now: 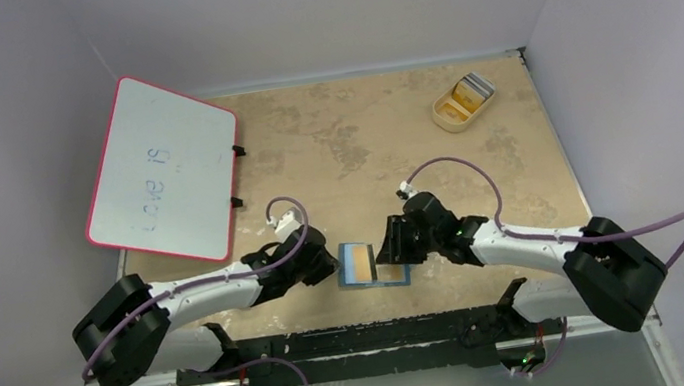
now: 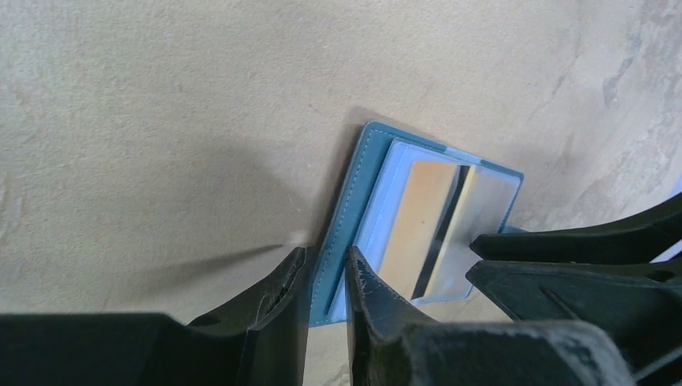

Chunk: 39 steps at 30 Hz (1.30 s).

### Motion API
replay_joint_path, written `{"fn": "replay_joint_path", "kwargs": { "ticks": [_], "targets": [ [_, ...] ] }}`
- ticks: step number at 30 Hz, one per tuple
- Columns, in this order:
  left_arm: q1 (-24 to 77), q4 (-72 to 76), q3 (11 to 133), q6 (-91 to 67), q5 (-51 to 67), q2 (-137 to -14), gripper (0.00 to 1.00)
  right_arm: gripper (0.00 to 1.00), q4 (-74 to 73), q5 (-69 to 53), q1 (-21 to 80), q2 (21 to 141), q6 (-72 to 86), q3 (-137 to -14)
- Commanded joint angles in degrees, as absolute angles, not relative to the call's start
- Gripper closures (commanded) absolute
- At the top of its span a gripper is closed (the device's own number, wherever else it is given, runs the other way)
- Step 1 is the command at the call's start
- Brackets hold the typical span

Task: Put the credit cards into the card holder
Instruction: Insert the credit card into the card holder.

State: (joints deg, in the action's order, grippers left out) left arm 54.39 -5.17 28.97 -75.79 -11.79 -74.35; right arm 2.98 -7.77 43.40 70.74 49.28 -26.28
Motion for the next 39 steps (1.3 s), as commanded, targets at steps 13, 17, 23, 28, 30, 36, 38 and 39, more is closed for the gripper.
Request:
{"fn": "replay_joint_path", "kwargs": {
  "ticks": [13,17,23,28,30,36,38,39],
  "targets": [
    [54.11,-2.91,28.49,-75.68,-11.59,-77.75,0.92,0.56,11.35,-9.4,47.02,78.28,53.21,-29.02],
    [54.09,-1.79,28.49,-75.67,-10.84,-78.3,0.92,0.56,14.13,-9.58,48.15,78.49,55.19,-28.57],
    [54.29,1.0,27.25,-76.92,-8.85,-78.52,0.92,0.55,22.27,-12.71,48.61,78.62,55.35,-27.53],
    [54.15,-0.51,27.44,-76.69,-8.81,-76.7,0.9,0.55,14.8,-11.91,48.59,79.07,52.25,-30.31],
    [53.52,-2.96,28.27,-76.02,-9.5,-75.11,0.87,0.55,5.51,-5.74,48.6,76.75,52.4,-33.12],
    [50.85,-3.5,26.69,-75.74,-8.98,-67.9,0.71,0.54,-13.4,2.41,48.87,62.14,55.96,-34.65],
    [50.15,-1.41,26.32,-73.9,-7.78,-66.83,0.61,0.54,-20.61,4.39,48.86,59.42,57.68,-35.92],
    [49.92,0.11,26.02,-73.49,-6.84,-66.67,0.56,0.54,-22.38,4.46,48.87,58.09,58.22,-36.2]
  ]
}}
